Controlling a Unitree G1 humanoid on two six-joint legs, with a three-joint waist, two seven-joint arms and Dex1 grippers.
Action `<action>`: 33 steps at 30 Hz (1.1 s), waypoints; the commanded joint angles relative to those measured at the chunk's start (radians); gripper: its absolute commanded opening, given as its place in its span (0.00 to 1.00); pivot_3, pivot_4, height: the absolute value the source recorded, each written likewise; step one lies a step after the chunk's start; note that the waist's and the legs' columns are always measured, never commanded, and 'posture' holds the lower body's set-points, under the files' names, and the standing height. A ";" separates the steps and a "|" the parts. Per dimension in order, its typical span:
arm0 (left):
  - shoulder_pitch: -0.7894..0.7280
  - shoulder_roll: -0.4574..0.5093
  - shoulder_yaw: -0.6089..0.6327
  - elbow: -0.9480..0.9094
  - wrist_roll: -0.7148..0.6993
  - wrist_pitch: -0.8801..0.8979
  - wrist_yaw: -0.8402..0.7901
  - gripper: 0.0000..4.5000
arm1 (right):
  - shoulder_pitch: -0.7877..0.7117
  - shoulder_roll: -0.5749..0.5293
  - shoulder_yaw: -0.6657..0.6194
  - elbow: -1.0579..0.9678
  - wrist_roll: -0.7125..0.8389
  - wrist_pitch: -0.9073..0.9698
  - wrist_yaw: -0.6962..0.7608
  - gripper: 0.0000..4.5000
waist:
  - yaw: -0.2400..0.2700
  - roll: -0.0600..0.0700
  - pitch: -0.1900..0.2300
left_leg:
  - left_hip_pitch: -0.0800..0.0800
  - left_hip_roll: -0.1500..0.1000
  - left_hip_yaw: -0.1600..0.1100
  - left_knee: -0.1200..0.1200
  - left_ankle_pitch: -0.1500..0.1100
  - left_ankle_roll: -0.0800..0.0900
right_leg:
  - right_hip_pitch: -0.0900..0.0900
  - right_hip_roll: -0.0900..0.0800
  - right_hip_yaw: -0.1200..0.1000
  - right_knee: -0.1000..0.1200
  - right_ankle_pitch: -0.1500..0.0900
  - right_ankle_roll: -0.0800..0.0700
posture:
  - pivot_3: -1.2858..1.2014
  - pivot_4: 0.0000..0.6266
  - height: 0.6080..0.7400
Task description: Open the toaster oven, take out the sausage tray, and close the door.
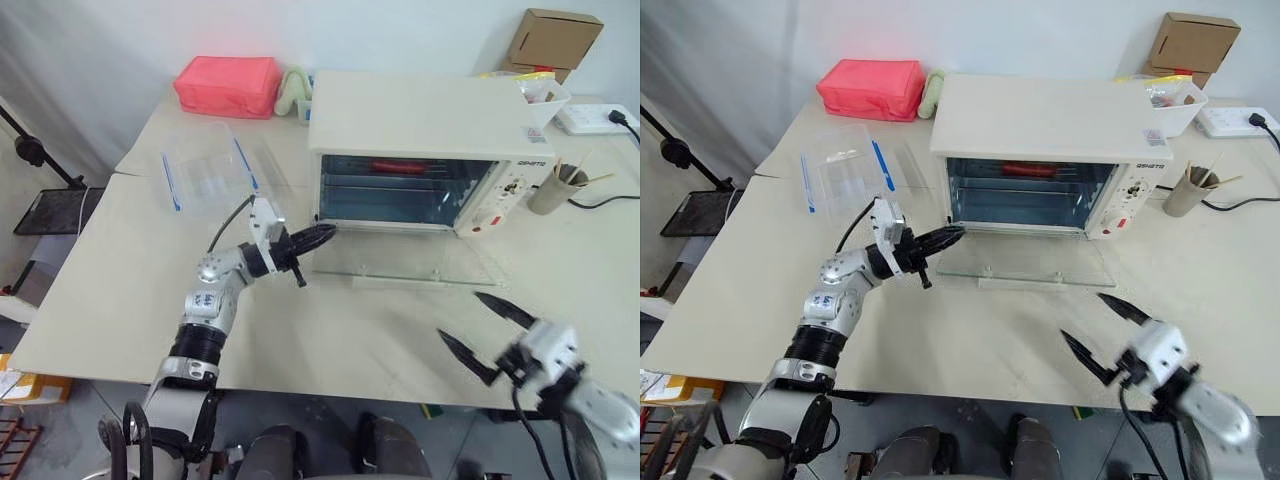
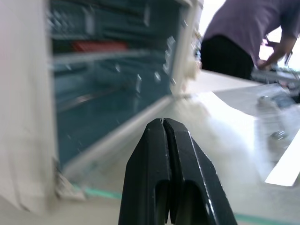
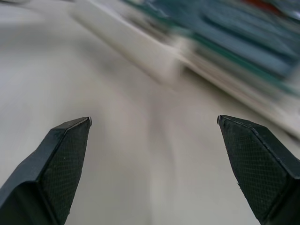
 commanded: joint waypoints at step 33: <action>0.352 0.073 0.066 -0.520 -0.062 0.056 0.152 0.57 | -1.136 -0.032 0.547 0.610 -0.847 -0.070 -0.640 0.43 | -0.033 0.000 0.000 | -0.002 0.000 -0.002 0.001 0.001 0.001 | -0.002 -0.005 0.001 0.003 -0.001 -0.001 | 0.52 0.24 1.00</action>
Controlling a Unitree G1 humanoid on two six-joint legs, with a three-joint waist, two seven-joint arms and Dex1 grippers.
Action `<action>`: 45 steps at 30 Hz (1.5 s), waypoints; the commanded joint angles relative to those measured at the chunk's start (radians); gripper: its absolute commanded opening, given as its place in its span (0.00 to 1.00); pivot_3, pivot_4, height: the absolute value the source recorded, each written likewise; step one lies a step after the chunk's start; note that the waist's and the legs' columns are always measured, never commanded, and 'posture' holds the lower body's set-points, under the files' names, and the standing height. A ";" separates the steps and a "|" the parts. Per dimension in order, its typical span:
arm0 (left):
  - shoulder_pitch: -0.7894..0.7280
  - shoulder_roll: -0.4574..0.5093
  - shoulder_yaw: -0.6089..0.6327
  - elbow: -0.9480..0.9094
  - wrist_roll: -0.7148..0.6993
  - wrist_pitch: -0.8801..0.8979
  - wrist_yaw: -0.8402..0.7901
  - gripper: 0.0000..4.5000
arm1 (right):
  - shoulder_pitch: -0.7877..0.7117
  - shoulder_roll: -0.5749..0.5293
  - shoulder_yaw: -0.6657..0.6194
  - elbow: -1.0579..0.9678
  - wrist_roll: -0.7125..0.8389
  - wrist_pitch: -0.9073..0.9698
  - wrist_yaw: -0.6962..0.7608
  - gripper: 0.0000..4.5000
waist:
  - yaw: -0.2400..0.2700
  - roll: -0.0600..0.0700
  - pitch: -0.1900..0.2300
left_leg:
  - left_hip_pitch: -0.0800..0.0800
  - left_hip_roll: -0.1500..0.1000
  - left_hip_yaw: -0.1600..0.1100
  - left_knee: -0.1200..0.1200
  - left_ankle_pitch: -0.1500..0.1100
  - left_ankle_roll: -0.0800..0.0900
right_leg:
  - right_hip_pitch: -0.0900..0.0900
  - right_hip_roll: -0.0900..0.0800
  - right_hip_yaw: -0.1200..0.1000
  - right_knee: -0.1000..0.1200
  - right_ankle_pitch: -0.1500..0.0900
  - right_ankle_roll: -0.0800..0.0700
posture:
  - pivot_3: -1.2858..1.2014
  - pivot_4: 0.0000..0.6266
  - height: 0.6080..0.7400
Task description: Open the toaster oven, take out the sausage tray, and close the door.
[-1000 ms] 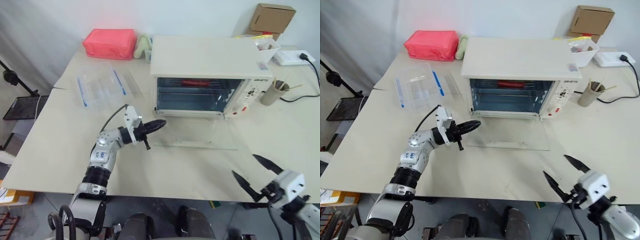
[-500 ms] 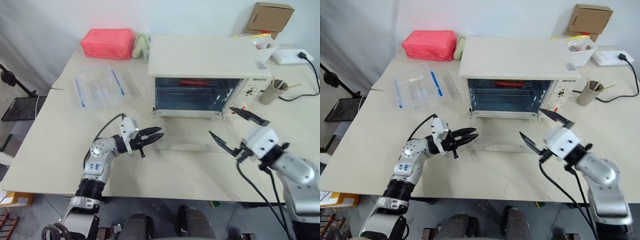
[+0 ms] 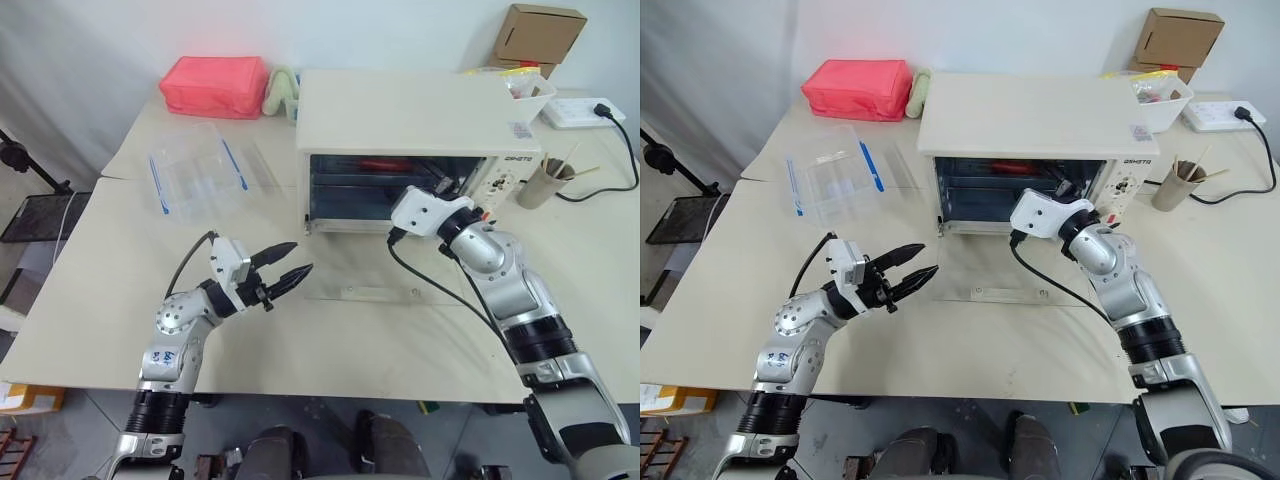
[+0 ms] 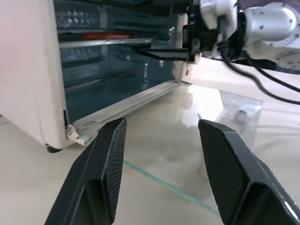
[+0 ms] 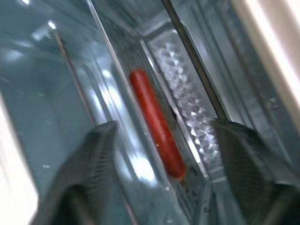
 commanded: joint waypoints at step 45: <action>-0.592 -0.013 0.112 0.539 -0.104 0.018 -0.157 0.57 | 0.122 -0.107 -0.004 -0.329 -0.099 0.011 0.105 0.00 | -0.020 -0.001 0.000 | -0.004 0.001 -0.003 -0.001 0.002 -0.001 | -0.001 0.004 -0.006 -0.001 0.000 0.000 | 0.52 0.24 1.00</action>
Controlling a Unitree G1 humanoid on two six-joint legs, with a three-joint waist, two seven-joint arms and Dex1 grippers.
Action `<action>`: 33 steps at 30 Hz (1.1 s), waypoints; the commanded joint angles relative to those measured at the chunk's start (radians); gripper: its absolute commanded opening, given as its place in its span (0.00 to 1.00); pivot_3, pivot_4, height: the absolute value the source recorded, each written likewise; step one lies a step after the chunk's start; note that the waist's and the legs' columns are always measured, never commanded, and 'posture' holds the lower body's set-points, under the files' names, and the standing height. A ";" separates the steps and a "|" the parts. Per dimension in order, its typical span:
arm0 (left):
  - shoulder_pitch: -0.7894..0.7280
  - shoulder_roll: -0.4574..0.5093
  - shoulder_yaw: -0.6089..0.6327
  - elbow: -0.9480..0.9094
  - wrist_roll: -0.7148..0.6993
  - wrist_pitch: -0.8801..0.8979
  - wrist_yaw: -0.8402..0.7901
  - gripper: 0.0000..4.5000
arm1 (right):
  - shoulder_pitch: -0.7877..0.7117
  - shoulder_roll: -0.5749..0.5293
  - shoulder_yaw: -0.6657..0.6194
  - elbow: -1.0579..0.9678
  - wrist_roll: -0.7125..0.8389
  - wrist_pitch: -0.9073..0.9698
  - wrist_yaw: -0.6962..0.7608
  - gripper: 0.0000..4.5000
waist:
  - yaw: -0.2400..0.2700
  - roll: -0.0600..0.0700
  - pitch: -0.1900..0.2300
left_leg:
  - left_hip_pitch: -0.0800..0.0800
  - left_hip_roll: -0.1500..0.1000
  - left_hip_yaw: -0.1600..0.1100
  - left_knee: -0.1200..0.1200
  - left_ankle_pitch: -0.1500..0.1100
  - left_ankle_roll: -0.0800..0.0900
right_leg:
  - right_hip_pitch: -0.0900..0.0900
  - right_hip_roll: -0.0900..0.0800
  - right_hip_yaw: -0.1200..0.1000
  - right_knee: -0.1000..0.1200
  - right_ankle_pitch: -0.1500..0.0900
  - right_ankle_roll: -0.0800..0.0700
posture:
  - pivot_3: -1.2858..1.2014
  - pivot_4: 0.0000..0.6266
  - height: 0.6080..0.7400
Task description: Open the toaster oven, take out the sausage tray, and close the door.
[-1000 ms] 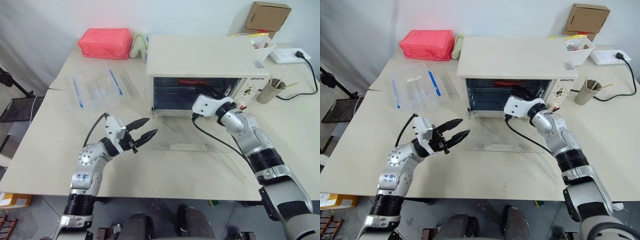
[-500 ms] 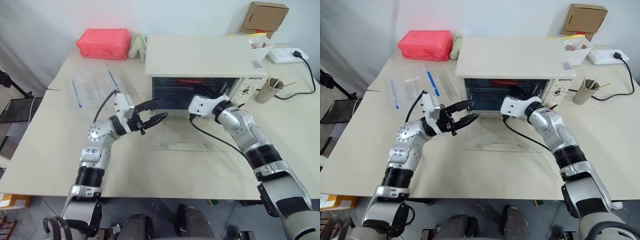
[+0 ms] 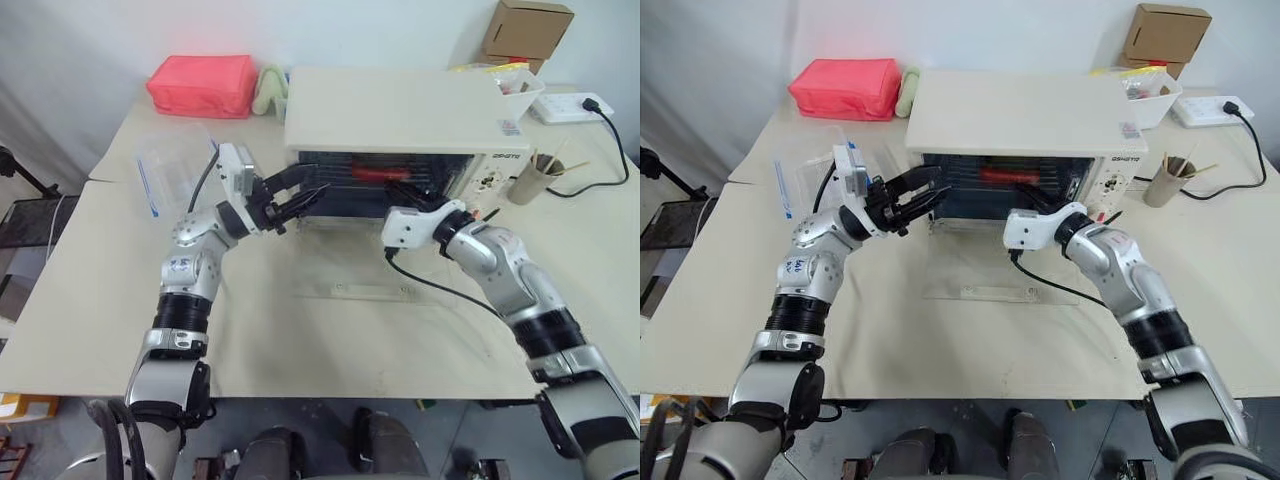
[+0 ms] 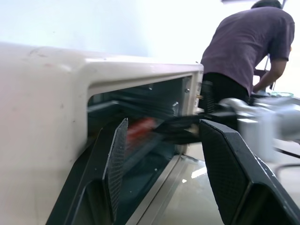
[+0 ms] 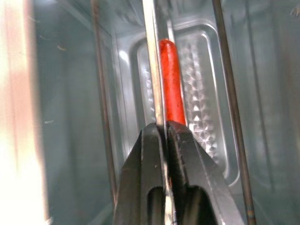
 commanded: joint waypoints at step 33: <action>0.074 0.209 0.256 -0.278 -0.496 1.473 0.256 0.57 | 0.618 -0.087 -0.248 -0.759 0.131 0.092 0.236 0.00 | 0.028 -0.002 0.001 | 0.003 0.000 -0.001 0.002 0.001 -0.001 | 0.002 0.001 0.010 0.001 0.000 0.000 | 0.52 0.24 1.00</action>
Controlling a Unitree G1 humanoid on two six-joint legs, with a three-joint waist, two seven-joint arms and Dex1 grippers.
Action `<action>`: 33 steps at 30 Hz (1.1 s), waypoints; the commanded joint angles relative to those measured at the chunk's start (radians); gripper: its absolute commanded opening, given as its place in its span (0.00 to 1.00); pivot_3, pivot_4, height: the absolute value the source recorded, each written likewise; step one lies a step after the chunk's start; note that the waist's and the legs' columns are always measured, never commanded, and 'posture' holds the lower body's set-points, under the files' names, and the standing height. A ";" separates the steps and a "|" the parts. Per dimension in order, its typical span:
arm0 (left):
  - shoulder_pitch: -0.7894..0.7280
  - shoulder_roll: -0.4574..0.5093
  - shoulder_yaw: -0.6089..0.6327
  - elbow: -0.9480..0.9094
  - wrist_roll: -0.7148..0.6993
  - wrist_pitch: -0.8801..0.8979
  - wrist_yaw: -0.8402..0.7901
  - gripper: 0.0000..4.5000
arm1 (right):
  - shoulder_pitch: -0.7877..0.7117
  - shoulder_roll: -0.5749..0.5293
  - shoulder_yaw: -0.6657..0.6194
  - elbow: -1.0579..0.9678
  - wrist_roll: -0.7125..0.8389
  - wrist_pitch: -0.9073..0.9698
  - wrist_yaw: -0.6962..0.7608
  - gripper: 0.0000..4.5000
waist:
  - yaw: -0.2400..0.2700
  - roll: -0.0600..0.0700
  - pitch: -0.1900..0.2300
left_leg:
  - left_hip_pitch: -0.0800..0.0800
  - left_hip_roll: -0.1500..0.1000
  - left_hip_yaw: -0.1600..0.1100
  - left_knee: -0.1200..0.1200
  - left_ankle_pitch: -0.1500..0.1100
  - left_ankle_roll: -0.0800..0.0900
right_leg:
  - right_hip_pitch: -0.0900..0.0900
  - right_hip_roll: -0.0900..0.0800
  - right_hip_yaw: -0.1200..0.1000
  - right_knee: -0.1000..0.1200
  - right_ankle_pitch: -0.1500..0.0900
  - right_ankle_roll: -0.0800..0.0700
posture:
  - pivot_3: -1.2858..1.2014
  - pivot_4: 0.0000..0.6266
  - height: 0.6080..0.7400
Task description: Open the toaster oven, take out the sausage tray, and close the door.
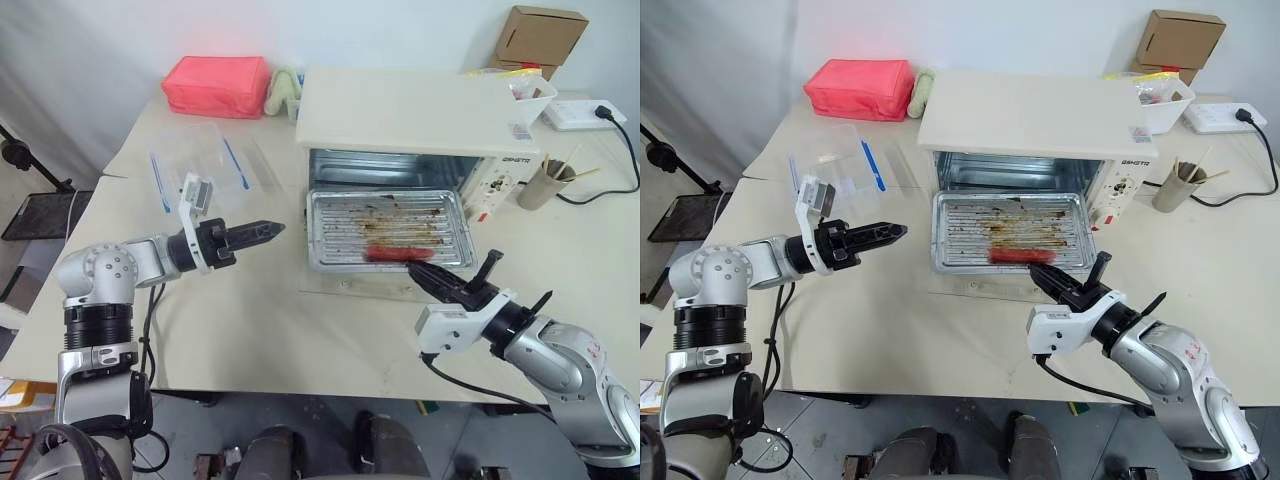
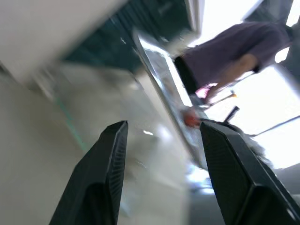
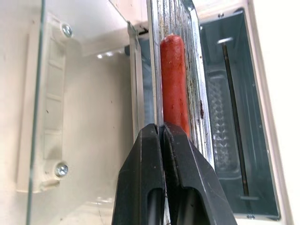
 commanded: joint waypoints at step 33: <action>0.131 -0.087 0.053 0.187 -0.961 0.112 0.916 0.00 | 0.073 -0.046 -0.077 -0.033 0.359 -0.096 0.149 0.73 | -0.002 0.000 0.000 | 0.004 0.000 0.002 -0.001 0.000 -0.004 | 0.000 0.002 0.006 0.002 0.000 -0.001 | 0.52 0.24 1.00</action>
